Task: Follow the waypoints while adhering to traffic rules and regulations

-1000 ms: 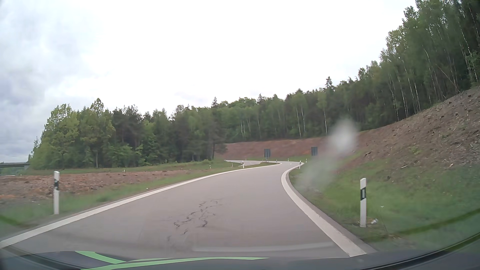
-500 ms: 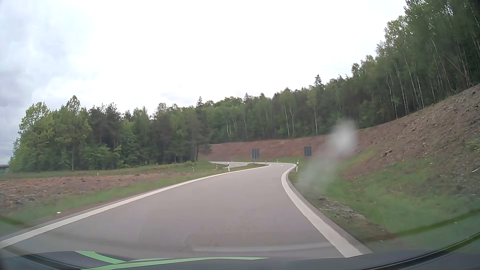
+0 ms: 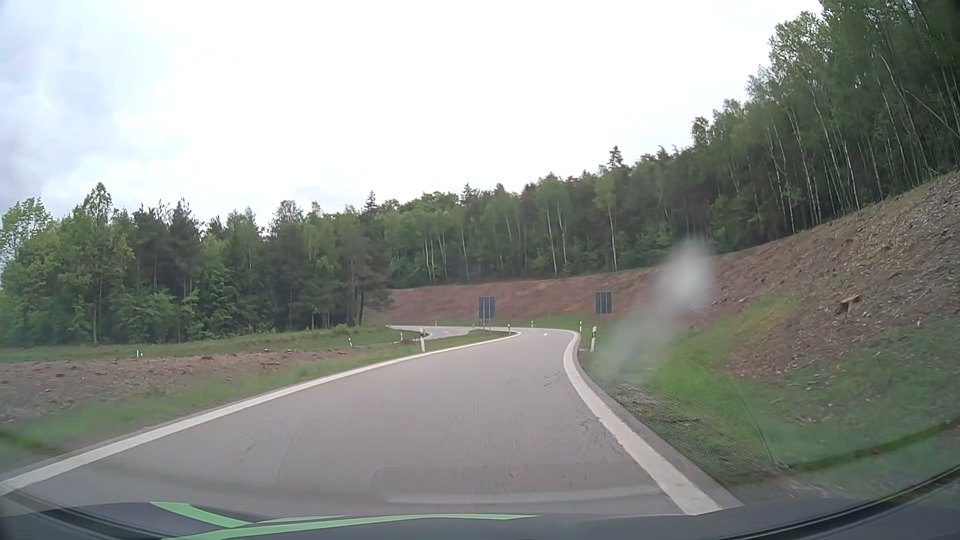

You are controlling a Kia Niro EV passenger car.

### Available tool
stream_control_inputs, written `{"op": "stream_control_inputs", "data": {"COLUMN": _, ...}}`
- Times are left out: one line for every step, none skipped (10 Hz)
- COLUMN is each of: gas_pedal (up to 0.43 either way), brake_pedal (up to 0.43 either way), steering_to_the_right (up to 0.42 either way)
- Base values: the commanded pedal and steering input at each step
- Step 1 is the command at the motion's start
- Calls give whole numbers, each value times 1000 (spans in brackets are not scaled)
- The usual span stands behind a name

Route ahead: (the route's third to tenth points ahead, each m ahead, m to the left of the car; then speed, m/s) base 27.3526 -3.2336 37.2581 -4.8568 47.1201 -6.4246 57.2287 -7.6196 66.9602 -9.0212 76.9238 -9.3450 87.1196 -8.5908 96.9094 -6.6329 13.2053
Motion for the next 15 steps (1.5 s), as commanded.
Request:
{"op": "stream_control_inputs", "data": {"gas_pedal": 0, "brake_pedal": 0, "steering_to_the_right": 31}}
{"op": "stream_control_inputs", "data": {"gas_pedal": 0, "brake_pedal": 0, "steering_to_the_right": 30}}
{"op": "stream_control_inputs", "data": {"gas_pedal": 0, "brake_pedal": 0, "steering_to_the_right": 29}}
{"op": "stream_control_inputs", "data": {"gas_pedal": 0, "brake_pedal": 0, "steering_to_the_right": 29}}
{"op": "stream_control_inputs", "data": {"gas_pedal": 0, "brake_pedal": 0, "steering_to_the_right": 29}}
{"op": "stream_control_inputs", "data": {"gas_pedal": 0, "brake_pedal": 0, "steering_to_the_right": 27}}
{"op": "stream_control_inputs", "data": {"gas_pedal": 0, "brake_pedal": 0, "steering_to_the_right": 27}}
{"op": "stream_control_inputs", "data": {"gas_pedal": 0, "brake_pedal": 0, "steering_to_the_right": 27}}
{"op": "stream_control_inputs", "data": {"gas_pedal": 0, "brake_pedal": 0, "steering_to_the_right": 26}}
{"op": "stream_control_inputs", "data": {"gas_pedal": 138, "brake_pedal": 0, "steering_to_the_right": 26}}
{"op": "stream_control_inputs", "data": {"gas_pedal": 209, "brake_pedal": 0, "steering_to_the_right": 25}}
{"op": "stream_control_inputs", "data": {"gas_pedal": 220, "brake_pedal": 0, "steering_to_the_right": 25}}
{"op": "stream_control_inputs", "data": {"gas_pedal": 228, "brake_pedal": 0, "steering_to_the_right": 24}}
{"op": "stream_control_inputs", "data": {"gas_pedal": 260, "brake_pedal": 0, "steering_to_the_right": 24}}
{"op": "stream_control_inputs", "data": {"gas_pedal": 268, "brake_pedal": 0, "steering_to_the_right": 22}}
